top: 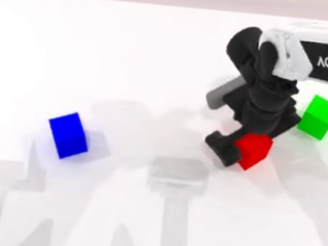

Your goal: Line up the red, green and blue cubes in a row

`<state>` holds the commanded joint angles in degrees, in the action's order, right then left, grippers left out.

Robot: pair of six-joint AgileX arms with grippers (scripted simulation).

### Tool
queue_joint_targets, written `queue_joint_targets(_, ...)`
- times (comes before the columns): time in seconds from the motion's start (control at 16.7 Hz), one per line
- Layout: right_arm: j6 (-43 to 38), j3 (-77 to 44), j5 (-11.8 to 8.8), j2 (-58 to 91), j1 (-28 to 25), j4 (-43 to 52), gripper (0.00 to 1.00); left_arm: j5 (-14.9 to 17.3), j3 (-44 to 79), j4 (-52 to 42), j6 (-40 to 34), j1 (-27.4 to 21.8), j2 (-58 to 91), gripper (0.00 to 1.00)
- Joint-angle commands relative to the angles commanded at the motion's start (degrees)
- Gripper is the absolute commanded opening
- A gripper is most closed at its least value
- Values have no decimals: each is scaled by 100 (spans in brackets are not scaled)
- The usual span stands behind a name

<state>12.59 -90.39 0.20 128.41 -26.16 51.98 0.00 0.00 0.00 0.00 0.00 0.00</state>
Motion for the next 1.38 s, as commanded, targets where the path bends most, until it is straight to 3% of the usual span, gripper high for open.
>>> queue_joint_targets(0.12, 0, 0, 0, 0, 0, 0, 100, 0, 0, 0, 0, 0, 0, 100)
queue_joint_targets(0.9, 0, 0, 0, 0, 0, 0, 2, 0, 0, 0, 0, 0, 0, 100)
queue_joint_targets(1.38, 0, 0, 0, 0, 0, 0, 0, 0, 0, 0, 0, 0, 0, 100)
